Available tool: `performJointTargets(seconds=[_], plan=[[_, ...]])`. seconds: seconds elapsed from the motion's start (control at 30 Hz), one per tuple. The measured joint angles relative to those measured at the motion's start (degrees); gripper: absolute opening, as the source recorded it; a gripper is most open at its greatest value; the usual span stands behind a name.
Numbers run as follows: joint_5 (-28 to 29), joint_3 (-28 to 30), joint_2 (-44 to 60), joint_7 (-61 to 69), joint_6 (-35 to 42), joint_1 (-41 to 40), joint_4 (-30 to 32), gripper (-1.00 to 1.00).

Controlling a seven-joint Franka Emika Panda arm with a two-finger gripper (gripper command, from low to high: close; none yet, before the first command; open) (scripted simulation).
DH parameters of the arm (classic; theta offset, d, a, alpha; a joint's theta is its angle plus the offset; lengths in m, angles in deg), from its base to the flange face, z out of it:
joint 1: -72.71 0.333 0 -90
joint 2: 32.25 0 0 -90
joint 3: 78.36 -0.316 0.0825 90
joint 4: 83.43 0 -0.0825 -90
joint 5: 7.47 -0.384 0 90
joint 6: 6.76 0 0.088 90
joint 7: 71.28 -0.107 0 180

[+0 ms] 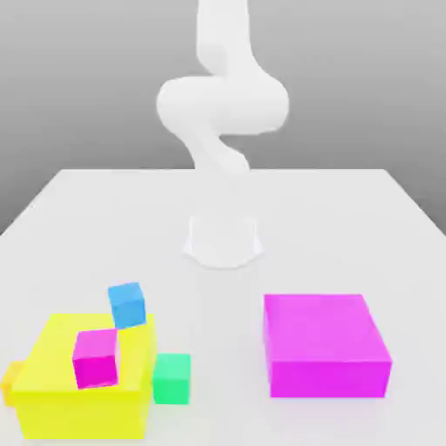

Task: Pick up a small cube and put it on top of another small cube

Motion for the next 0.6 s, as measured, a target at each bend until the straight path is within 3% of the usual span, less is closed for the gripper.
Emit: performJointTargets(seconds=[0.33,0.6], plan=[[-20.8,5.2,22.7,-10.3,-4.3,4.4,5.6,0.0],[-25.9,4.5,37.9,-26.3,-10.7,4.2,10.9,0.0]])
